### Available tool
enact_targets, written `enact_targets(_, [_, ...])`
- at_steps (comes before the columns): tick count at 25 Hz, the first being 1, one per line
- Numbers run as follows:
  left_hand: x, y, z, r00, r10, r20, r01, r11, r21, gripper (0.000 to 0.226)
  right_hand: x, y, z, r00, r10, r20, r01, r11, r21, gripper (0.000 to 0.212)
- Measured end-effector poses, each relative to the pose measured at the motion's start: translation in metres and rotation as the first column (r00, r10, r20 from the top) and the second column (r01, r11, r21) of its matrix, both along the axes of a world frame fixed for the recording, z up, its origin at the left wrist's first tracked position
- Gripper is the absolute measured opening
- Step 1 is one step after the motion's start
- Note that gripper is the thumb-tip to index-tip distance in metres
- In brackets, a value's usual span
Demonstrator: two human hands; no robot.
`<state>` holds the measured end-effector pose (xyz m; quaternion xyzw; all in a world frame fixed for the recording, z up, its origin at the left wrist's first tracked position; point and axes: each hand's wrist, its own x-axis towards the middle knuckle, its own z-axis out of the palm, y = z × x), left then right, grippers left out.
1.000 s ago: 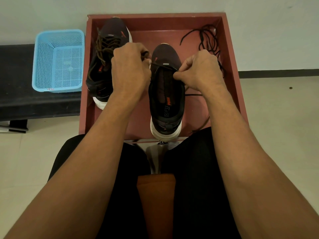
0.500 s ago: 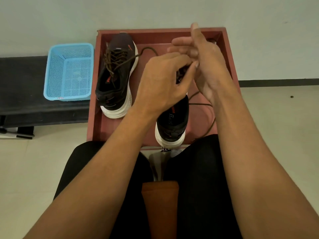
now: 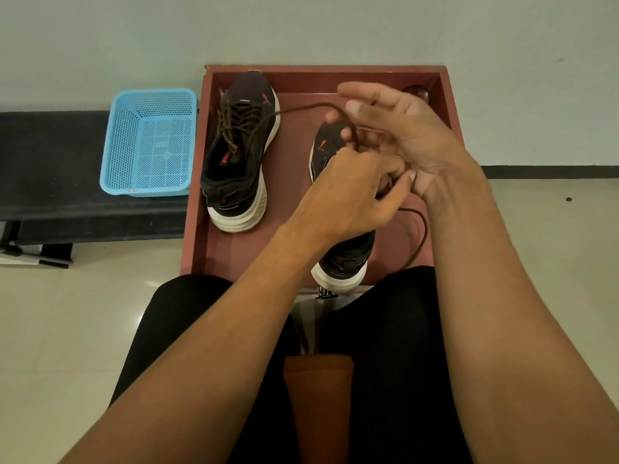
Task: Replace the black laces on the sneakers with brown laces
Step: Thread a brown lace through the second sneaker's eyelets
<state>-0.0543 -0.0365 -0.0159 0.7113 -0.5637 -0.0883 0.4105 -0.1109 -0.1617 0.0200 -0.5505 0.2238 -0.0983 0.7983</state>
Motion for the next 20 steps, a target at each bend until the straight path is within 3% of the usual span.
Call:
enact_targets(4, [-0.007, -0.003, -0.003, 0.997, -0.035, 0.07, 0.028, 0.994, 0.108, 0.045, 0.003, -0.015, -0.004, 0.979, -0.192, 0.066, 0.193, 0.981, -0.004, 0.044])
enact_targets(7, [-0.012, -0.004, -0.005, 0.985, -0.075, 0.155, 0.045, 0.981, 0.188, 0.038, 0.009, -0.018, -0.018, 0.964, -0.267, -0.008, 0.259, 0.941, -0.216, 0.026])
enact_targets(9, [-0.011, 0.0, 0.003, 0.981, -0.051, 0.19, 0.015, 0.982, 0.188, 0.032, 0.009, -0.018, -0.027, 0.958, -0.284, -0.043, 0.254, 0.907, -0.337, 0.016])
enact_targets(11, [-0.004, 0.005, 0.016, 0.978, 0.052, 0.203, -0.073, 0.993, 0.097, 0.027, 0.006, -0.021, -0.034, 0.951, -0.301, -0.063, 0.261, 0.897, -0.356, 0.013])
enact_targets(14, [0.03, 0.011, 0.02, 0.944, 0.326, 0.052, -0.316, 0.938, -0.139, 0.022, 0.0, -0.027, -0.039, 0.947, -0.308, -0.091, 0.257, 0.896, -0.362, 0.01])
enact_targets(15, [0.042, 0.013, 0.017, 0.908, 0.417, 0.022, -0.412, 0.902, -0.127, 0.027, -0.001, -0.028, -0.04, 0.948, -0.301, -0.103, 0.244, 0.895, -0.373, 0.011])
enact_targets(16, [0.05, 0.015, 0.013, 0.875, 0.483, 0.011, -0.482, 0.875, -0.052, 0.037, -0.002, -0.029, -0.04, 0.95, -0.293, -0.108, 0.234, 0.896, -0.376, 0.013])
enact_targets(18, [0.058, 0.016, 0.004, 0.885, 0.461, -0.071, -0.446, 0.881, 0.161, 0.049, -0.003, -0.03, -0.039, 0.954, -0.284, -0.095, 0.234, 0.904, -0.357, 0.015])
enact_targets(20, [0.058, 0.015, 0.0, 0.898, 0.388, -0.208, -0.337, 0.909, 0.244, 0.033, -0.004, -0.03, -0.038, 0.954, -0.291, -0.071, 0.251, 0.907, -0.337, 0.015])
